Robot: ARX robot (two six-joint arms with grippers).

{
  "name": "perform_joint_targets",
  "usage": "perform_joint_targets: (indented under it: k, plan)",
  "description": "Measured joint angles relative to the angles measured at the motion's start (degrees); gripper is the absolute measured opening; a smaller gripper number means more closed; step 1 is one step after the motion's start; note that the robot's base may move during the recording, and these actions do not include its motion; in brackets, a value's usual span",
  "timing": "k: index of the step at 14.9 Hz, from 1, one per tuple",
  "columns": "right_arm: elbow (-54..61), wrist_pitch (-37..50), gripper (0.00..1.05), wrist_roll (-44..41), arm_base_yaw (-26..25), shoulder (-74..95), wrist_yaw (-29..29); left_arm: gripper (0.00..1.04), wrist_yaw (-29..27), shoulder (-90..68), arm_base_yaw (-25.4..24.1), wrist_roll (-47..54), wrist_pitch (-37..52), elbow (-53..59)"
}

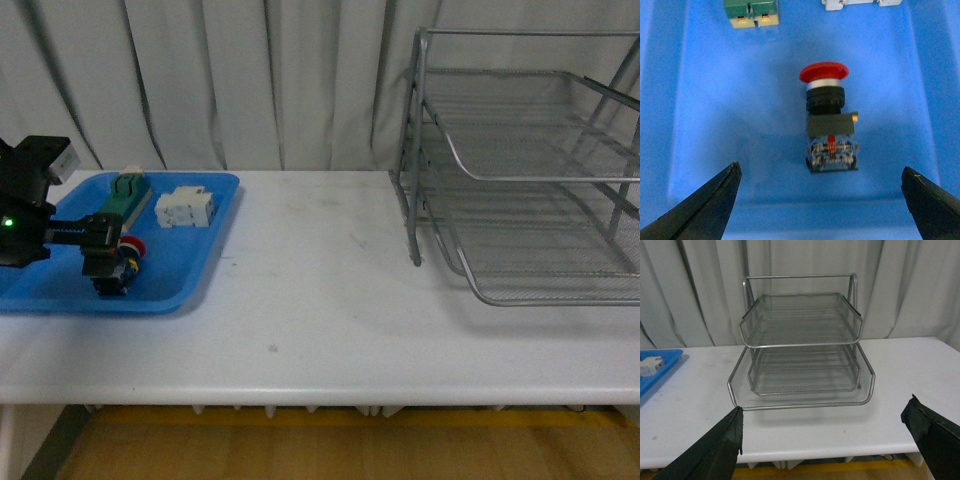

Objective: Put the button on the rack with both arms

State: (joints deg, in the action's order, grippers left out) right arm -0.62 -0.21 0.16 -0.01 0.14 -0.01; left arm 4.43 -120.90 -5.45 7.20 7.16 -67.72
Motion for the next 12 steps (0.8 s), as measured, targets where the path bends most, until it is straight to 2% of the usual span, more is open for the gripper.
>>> perform_joint_targets:
  k: [3, 8, 10, 12]
  plan:
    - [0.0, 0.0, 0.98, 0.0, 0.0, 0.0, 0.0, 0.98, 1.8, -6.4, 0.0, 0.8, -4.4, -10.1]
    - [0.0, 0.0, 0.98, 0.0, 0.0, 0.0, 0.0, 0.97, 0.7, -16.4, -0.3, 0.8, -8.6, -19.3]
    - [0.0, 0.0, 0.98, 0.0, 0.0, 0.0, 0.0, 0.63, 0.8, -16.2, -0.1, 0.4, -8.2, -18.9]
    - [0.0, 0.0, 0.98, 0.0, 0.0, 0.0, 0.0, 0.42, 1.1, -12.1, 0.5, 0.3, -6.5, -13.6]
